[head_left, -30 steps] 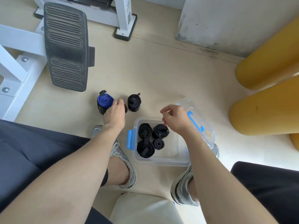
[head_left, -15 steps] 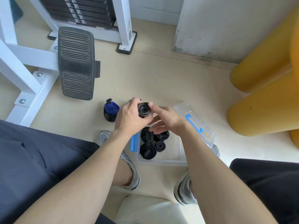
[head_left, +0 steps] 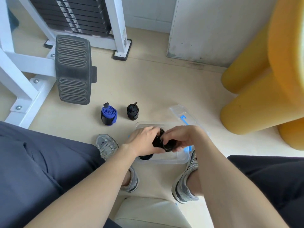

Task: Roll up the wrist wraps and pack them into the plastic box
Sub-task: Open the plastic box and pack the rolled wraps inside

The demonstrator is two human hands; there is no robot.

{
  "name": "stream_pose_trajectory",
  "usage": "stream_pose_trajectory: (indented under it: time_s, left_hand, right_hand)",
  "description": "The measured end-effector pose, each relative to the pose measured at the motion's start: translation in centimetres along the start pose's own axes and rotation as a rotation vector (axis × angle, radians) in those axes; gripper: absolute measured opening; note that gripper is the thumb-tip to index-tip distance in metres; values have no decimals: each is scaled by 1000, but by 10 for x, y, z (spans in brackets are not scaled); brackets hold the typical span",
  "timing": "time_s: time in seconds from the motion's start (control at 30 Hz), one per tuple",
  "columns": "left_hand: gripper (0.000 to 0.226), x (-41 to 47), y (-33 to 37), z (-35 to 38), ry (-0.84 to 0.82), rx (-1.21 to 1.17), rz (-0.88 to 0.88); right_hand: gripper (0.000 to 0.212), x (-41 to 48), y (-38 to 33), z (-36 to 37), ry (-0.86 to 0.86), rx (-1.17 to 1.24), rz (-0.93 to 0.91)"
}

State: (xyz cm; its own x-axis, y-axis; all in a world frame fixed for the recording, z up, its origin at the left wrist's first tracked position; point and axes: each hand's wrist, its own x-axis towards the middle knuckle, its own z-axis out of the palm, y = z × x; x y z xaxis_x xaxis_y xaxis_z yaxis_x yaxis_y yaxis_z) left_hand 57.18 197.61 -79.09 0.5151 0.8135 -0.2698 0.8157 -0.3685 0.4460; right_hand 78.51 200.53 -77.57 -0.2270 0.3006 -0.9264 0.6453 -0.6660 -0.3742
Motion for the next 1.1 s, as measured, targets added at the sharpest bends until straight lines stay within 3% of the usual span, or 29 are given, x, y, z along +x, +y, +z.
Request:
stream_pose_trajectory:
  time_s: [0.13, 0.23, 0.33, 0.47, 0.7, 0.9, 1.1]
  left_hand:
    - [83, -4, -11, 14, -269, 200, 67]
    - [80, -4, -11, 16, -401, 242, 75]
    - [77, -4, -8, 13, -461, 326, 52]
    - [91, -9, -11, 9, -581, 289, -44]
    - [98, -9, -11, 7, -600, 246, -62]
    - [101, -8, -19, 14, -610, 214, -45]
    - [106, -8, -29, 22, -571, 190, -34]
  right_hand:
    - [48, 1, 6, 6, 80, -317, 193]
    - [48, 14, 13, 17, 186, -238, 125]
    - [39, 25, 19, 27, 153, -299, 114]
    - [38, 33, 28, 31, 158, -401, 99]
    - [45, 32, 23, 34, 183, -610, 42]
    - [46, 32, 31, 36, 159, -482, 69]
    - [47, 42, 33, 50, 150, -540, 92]
